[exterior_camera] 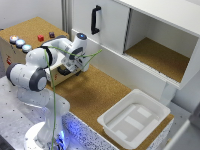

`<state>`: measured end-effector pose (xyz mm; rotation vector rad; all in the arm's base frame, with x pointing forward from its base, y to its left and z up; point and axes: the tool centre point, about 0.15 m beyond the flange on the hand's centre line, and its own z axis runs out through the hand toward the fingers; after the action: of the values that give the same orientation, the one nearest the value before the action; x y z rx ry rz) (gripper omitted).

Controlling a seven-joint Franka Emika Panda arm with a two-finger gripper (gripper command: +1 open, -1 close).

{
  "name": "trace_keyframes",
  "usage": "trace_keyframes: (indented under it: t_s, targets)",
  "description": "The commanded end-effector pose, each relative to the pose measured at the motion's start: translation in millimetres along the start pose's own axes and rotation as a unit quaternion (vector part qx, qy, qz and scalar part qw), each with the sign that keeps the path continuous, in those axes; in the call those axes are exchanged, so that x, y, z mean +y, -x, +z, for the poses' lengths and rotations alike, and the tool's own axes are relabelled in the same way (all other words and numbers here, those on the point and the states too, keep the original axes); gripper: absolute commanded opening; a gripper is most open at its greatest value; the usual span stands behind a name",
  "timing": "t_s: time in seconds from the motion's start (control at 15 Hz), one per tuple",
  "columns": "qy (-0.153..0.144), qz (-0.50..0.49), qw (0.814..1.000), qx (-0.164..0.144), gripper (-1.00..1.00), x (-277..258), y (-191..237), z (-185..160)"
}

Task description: Push the drawer

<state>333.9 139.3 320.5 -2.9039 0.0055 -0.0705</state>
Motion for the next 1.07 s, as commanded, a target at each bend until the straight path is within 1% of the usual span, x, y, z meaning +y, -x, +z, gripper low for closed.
trace_keyframes:
  t_s: [0.0,0.53,1.0]
  targets:
    - [-0.019,-0.014,1.000,-0.018,-1.00,-24.1,-10.7,26.3]
    - [-0.021,-0.042,0.999,-0.026,-1.00,-80.9,-16.5,37.5]
    - [-0.027,-0.070,0.997,-0.033,-1.00,-131.5,-8.8,48.9]
